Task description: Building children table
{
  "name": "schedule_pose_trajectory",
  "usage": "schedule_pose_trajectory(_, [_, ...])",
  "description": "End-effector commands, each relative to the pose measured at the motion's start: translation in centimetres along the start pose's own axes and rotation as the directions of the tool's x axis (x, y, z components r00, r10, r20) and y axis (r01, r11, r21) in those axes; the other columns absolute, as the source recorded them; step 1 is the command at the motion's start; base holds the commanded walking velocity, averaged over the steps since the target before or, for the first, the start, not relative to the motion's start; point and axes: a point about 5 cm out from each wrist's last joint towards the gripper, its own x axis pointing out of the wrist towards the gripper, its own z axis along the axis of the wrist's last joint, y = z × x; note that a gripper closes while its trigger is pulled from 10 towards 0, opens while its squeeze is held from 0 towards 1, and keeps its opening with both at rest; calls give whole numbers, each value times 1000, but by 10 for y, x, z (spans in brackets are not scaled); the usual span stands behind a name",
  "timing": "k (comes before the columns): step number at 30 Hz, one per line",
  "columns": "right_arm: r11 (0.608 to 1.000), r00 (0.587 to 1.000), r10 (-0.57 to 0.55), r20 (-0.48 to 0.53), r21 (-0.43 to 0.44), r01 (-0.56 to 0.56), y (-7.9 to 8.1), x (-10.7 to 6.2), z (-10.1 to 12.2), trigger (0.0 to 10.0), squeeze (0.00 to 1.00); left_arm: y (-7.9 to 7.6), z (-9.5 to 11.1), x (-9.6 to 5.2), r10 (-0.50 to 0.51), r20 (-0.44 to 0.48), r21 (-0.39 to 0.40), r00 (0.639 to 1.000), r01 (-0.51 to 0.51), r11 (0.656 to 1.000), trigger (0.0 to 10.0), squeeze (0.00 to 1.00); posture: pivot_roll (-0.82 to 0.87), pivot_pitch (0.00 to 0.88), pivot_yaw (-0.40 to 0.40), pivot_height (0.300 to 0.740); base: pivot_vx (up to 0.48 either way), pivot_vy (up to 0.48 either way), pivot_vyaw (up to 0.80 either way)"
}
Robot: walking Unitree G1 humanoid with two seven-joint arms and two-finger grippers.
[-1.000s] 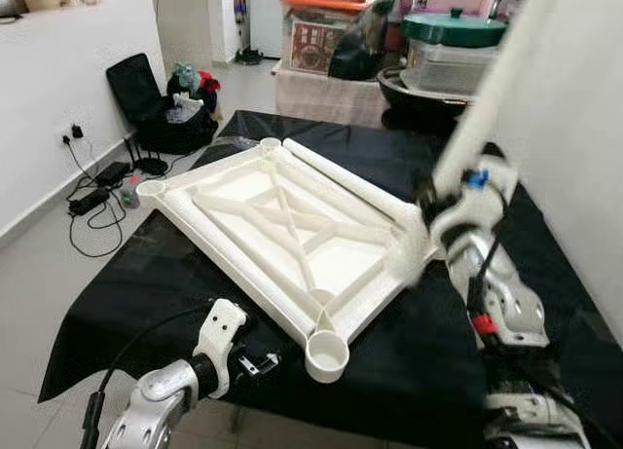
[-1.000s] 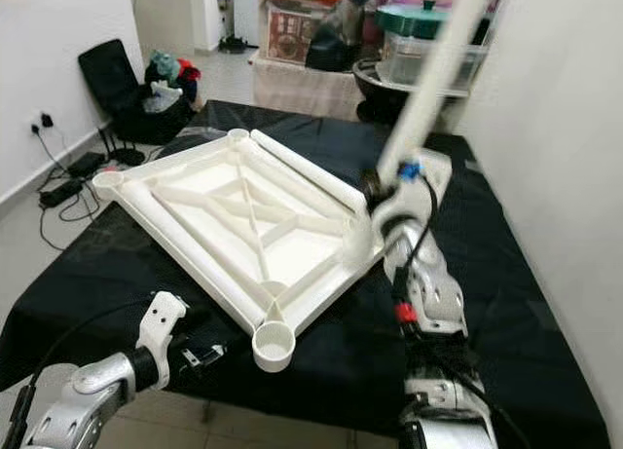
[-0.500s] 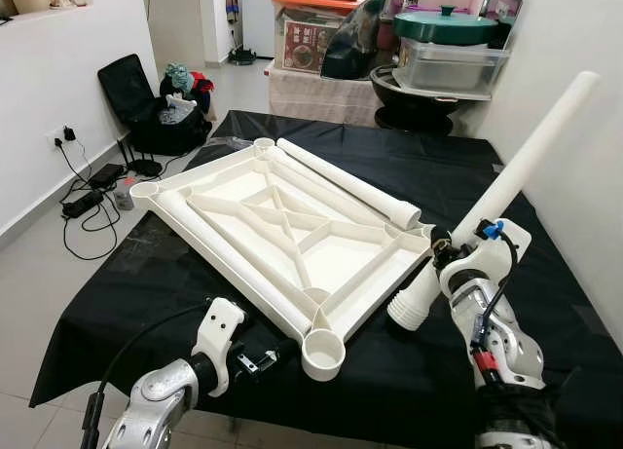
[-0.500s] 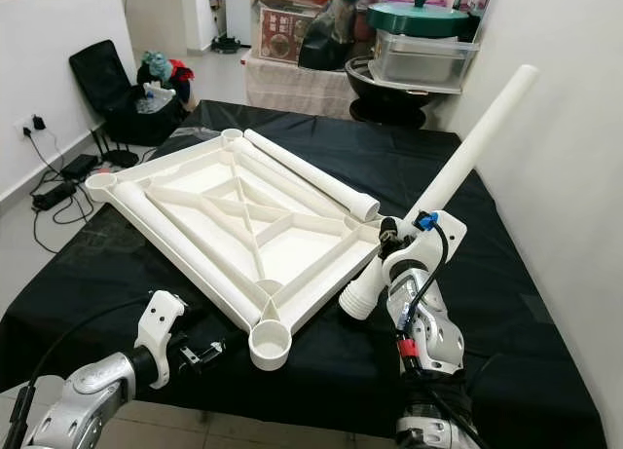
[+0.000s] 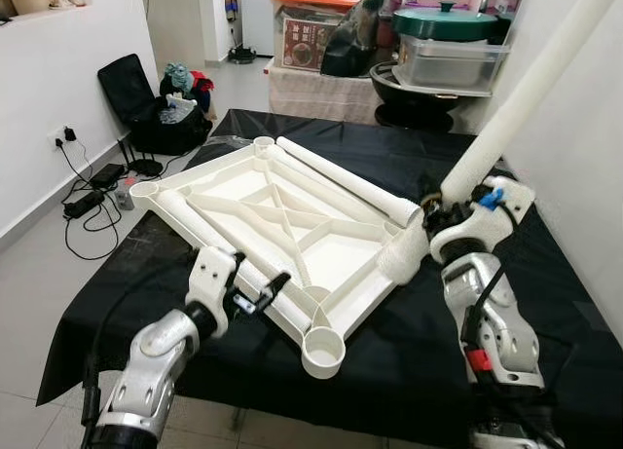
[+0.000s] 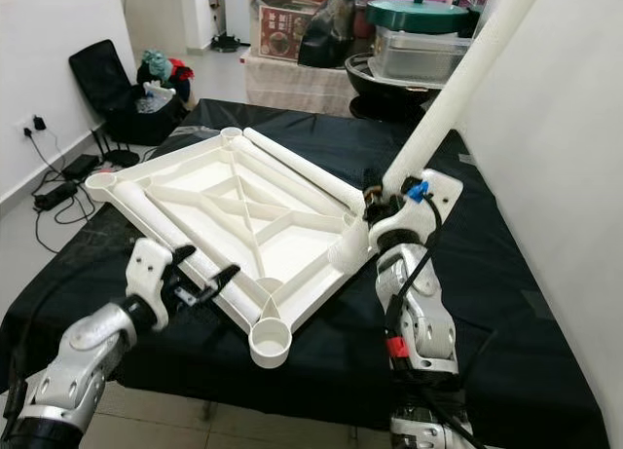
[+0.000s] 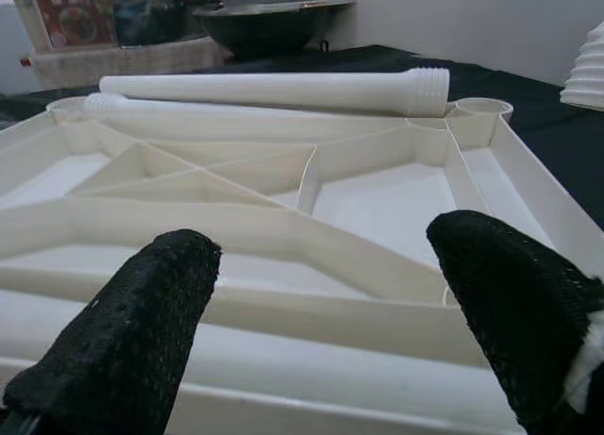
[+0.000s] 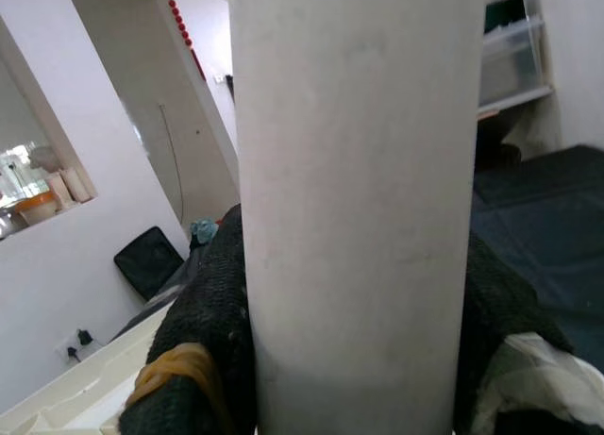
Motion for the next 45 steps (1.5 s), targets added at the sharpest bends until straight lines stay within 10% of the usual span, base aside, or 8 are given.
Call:
schedule_pose_trajectory(1, [999, 1000, 20, 16, -28, -20, 4, -2, 0, 10000, 0, -2, 3, 1, 2, 19, 8, 1000, -2, 1000, 10000, 0, 59, 0, -70, 740, 0, 0, 0])
schedule_pose_trajectory(45, [972, 988, 140, 60, -201, -125, 19, -23, 0, 10000, 0, -5, 16, 2, 76, 97, -52, 992, -71, 996, 10000, 0, 28, 0, -58, 740, 0, 207, -375])
